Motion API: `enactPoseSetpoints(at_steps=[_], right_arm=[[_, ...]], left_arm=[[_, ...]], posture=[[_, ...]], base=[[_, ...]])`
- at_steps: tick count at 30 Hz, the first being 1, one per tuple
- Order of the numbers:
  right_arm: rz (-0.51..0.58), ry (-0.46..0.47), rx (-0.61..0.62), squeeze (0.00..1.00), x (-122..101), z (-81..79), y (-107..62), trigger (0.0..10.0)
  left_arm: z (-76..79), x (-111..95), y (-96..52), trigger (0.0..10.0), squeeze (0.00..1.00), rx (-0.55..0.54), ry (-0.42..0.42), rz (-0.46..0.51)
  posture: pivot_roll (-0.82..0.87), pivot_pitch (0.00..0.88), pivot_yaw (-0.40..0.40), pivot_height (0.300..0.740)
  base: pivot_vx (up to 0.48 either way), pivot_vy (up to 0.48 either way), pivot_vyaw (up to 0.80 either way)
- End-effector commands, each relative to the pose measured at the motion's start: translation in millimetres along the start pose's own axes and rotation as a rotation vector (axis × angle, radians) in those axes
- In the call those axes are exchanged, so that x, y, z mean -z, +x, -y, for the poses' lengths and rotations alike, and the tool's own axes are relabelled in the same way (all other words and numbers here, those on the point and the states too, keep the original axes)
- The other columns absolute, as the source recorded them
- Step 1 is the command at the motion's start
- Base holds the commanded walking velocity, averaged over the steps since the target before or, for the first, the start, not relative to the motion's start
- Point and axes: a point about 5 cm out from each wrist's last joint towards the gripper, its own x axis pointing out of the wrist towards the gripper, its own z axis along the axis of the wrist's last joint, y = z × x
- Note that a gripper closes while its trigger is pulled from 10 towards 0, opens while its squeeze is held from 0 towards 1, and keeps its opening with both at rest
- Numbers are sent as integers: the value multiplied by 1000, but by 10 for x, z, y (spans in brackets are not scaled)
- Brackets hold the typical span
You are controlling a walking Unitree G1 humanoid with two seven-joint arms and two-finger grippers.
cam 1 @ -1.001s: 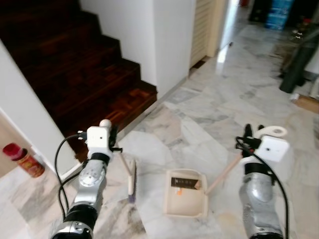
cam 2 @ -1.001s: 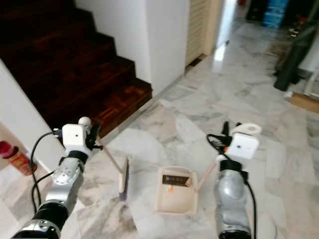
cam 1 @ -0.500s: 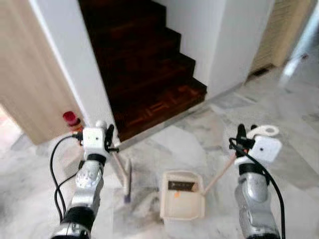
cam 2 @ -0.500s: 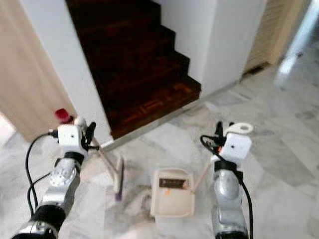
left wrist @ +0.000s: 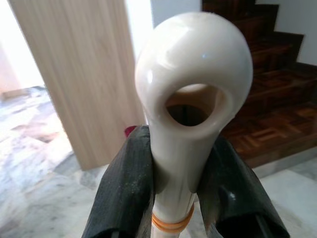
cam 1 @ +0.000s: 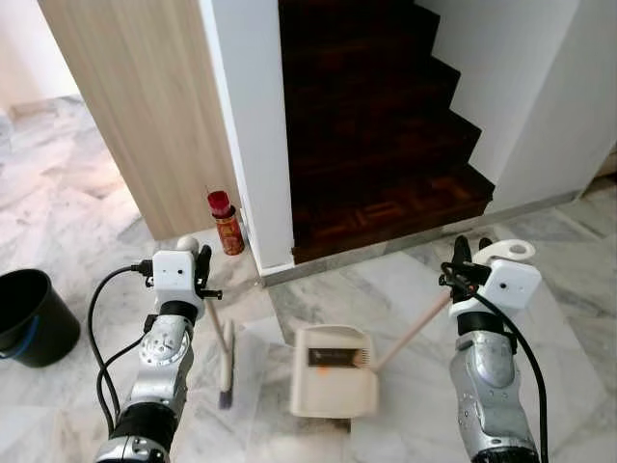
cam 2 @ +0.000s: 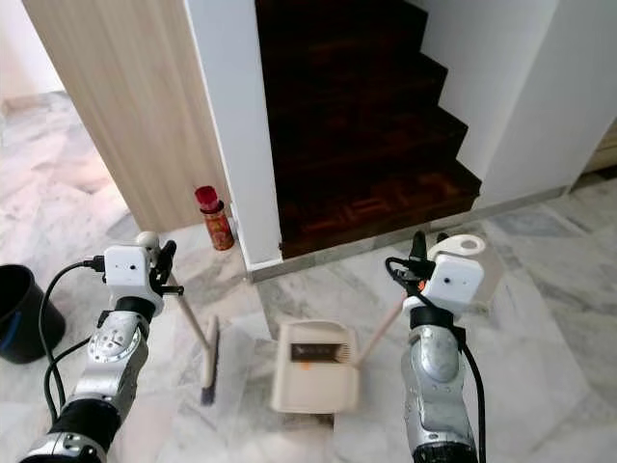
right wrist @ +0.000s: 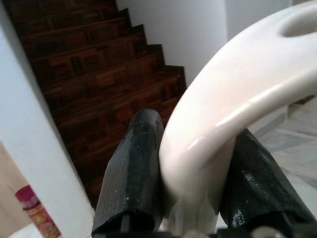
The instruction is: Sweep floor
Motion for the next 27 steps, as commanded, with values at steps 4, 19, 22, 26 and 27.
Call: enactPoseSetpoints(at_steps=[4,19,22,26,27], right_arm=[[44,-1,-12,0,-95,-30,47,10000],[46,-7,-20,0,-100,-55,49,10000],[46,-6,-21,0,-101,-52,50,10000],[45,-8,-27,0,-101,-57,52,10000],[45,-8,-27,0,-101,-59,52,10000]], left_arm=[[-12,-144,74,10000,0,-2,0,59],[-10,-144,65,10000,0,-6,-2,56],[-9,-142,65,10000,0,-6,-3,55],[-8,-140,65,10000,0,-7,-4,54],[-7,-141,65,10000,0,-8,-4,54]], posture=[[-68,0,50,740],[-66,0,48,740],[-66,0,47,740],[-65,0,46,740],[-65,0,46,740]], base=[[0,194,0],[0,293,248],[0,292,0],[0,294,0],[0,296,0]])
